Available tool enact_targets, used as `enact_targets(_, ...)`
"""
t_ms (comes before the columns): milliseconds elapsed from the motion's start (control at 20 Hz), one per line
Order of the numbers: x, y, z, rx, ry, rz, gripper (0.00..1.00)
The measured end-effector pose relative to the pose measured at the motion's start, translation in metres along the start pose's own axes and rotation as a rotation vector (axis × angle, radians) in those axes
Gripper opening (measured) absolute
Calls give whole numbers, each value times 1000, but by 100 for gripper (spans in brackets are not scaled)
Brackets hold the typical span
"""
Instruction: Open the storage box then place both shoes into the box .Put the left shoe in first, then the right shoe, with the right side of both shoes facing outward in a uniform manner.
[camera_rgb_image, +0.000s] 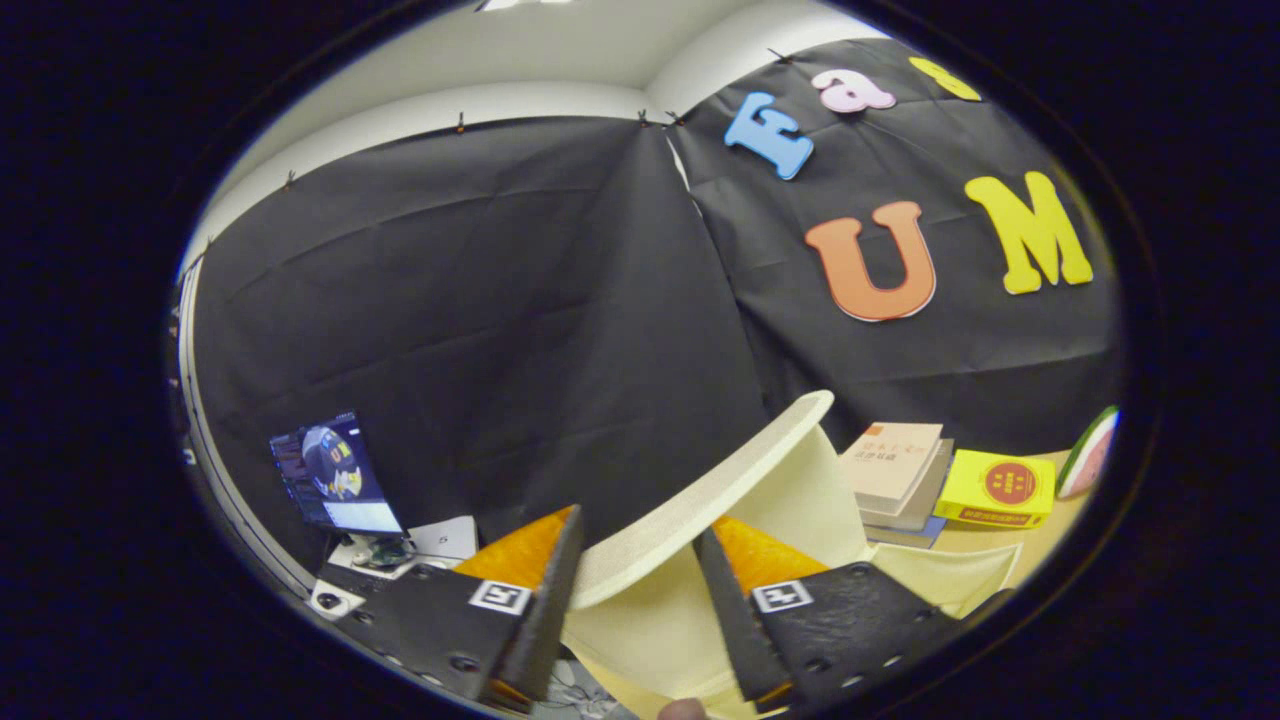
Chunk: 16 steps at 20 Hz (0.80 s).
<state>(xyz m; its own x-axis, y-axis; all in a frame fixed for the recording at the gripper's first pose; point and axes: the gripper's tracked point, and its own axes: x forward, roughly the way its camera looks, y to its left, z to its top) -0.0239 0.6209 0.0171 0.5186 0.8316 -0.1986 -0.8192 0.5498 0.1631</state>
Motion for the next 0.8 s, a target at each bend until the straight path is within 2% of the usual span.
enact_targets(100, -5, 6, 3, -61, -47, 0, 98)
enact_targets(400, -33, -8, 9, -98, -123, -69, 98)
enact_targets(800, -133, -105, 20, -111, -228, -304, 97)
